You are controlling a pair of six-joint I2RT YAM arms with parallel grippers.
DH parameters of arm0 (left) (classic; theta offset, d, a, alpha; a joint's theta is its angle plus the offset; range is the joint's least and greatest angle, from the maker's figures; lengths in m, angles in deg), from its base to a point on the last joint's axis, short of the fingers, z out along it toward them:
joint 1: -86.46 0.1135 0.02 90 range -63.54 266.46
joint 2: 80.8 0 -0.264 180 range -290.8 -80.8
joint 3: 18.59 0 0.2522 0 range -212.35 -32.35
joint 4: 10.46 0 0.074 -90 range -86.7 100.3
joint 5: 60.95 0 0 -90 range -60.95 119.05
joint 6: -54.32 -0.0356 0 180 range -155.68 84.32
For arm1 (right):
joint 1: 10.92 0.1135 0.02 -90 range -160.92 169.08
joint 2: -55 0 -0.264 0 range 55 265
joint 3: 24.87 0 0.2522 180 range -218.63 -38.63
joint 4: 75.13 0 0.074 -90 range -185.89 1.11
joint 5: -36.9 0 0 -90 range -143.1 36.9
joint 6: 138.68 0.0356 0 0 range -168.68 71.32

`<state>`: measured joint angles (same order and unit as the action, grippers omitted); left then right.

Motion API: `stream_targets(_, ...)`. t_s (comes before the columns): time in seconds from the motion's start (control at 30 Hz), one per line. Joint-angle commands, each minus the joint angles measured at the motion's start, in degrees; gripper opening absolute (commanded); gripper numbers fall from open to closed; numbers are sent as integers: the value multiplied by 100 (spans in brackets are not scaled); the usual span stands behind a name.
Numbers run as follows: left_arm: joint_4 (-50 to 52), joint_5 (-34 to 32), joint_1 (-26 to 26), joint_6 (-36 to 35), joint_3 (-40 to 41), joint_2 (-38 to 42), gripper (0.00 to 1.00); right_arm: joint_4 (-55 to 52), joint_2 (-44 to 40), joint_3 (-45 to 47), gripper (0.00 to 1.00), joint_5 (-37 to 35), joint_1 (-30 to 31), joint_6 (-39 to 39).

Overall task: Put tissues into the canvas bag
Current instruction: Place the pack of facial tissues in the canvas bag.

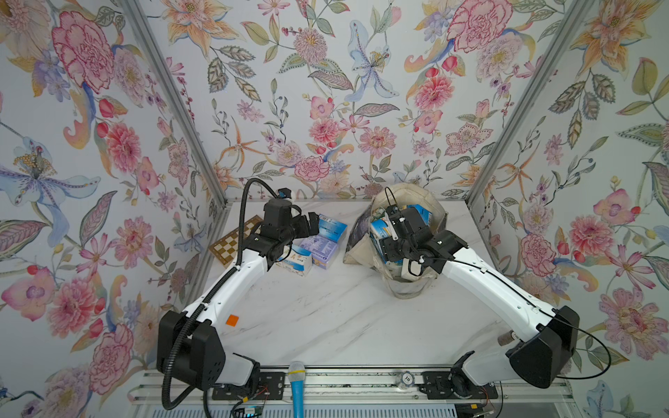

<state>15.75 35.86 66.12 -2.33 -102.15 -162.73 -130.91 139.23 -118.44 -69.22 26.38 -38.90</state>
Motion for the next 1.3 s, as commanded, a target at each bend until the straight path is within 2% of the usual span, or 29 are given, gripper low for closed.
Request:
stream_targets(0.0,142,-118,-47,-159,-235,-91,99,-276,302,15,74,454,-152,147)
stream_targets(0.27,379,-251,-33,-313,-346,-165,99,-414,674,57,76,601,-439,112)
stream_targets(0.4,703,-488,13,-388,-369,-239,99,-409,568,88,77,567,-633,53)
stream_targets(0.6,818,-449,151,-373,-188,-237,99,-411,226,-113,84,651,-741,-89)
stream_targets(0.87,753,-347,213,-353,-130,-248,99,-266,-242,-516,91,1305,-792,-174)
stream_targets(1.1,723,-312,249,-336,-16,-203,99,122,-704,-608,92,1403,-891,-210)
stream_targets(1.27,649,-243,280,-304,35,-233,99,794,-837,-583,90,2234,-779,-390)
